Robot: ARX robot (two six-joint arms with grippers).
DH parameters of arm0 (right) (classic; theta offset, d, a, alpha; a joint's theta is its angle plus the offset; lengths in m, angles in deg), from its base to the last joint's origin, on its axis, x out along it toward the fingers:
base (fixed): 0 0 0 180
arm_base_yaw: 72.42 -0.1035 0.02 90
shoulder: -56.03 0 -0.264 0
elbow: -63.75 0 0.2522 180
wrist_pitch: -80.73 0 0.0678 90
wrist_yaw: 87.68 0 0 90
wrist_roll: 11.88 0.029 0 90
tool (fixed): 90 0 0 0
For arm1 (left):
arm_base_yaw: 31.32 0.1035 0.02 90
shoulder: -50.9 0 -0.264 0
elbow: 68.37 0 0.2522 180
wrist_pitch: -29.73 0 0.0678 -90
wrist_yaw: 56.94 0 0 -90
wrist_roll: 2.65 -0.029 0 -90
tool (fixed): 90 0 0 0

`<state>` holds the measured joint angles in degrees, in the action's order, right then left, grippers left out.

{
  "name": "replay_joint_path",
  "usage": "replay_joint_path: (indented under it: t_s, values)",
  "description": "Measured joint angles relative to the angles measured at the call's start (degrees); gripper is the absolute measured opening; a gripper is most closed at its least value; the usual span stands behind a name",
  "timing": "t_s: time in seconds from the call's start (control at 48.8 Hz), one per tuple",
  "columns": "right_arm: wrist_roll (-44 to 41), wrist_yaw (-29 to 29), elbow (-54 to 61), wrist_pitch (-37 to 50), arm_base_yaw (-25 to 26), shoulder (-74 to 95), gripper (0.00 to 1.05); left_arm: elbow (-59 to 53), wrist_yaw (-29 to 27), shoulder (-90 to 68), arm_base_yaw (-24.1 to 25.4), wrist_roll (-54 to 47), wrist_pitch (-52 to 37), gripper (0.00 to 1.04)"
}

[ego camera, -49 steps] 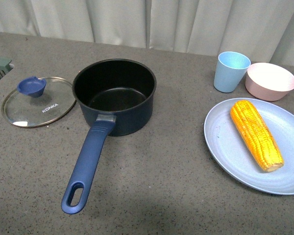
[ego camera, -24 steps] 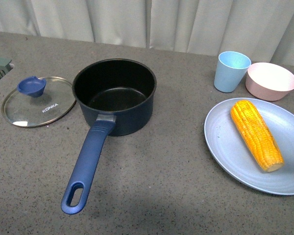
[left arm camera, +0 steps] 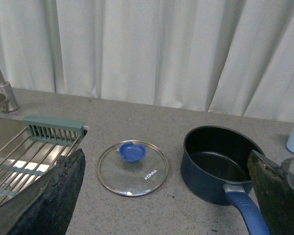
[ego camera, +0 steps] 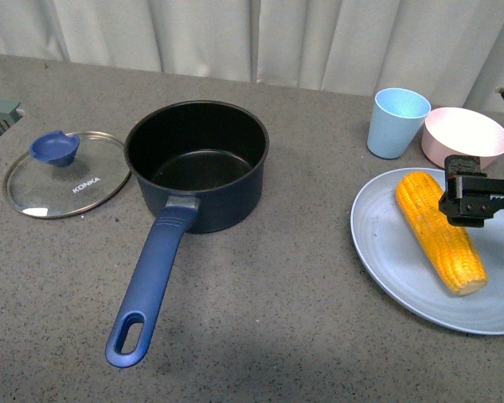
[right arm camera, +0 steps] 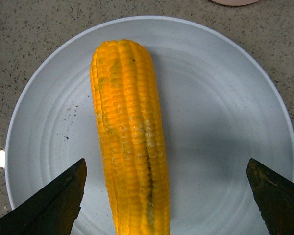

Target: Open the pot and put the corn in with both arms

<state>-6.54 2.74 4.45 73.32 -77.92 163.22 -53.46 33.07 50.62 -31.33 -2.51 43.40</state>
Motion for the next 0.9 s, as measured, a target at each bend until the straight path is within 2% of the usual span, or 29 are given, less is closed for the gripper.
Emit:
replay_joint_path:
  t_s: [0.451, 0.512, 0.594, 0.696, 0.778, 0.901]
  values:
    - [0.04, -0.74, -6.86, -3.69, -1.09, 9.03, 0.94, 0.00, 0.00, 0.00, 0.00, 0.00, 0.00, 0.98]
    - [0.07, -0.74, -7.21, -3.69, -1.09, 9.40, 0.85, 0.00, 0.00, 0.00, 0.00, 0.00, 0.00, 0.98]
    - [0.04, -1.05, -7.37, -3.69, -1.09, 9.53, 0.68, 0.00, 0.00, 0.00, 0.00, 0.00, 0.00, 0.98]
    - [0.02, -1.20, -7.45, -3.69, -1.14, 9.53, 0.54, 0.00, 0.00, 0.00, 0.00, 0.00, 0.00, 0.98]
    - [0.04, -1.44, -7.69, -3.69, -1.14, 9.53, 0.37, 0.00, 0.00, 0.00, 0.00, 0.00, 0.00, 0.98]
    - [0.11, -2.40, -7.98, -4.07, -1.14, 9.09, 0.23, 0.00, 0.00, 0.00, 0.00, 0.00, 0.00, 0.98]
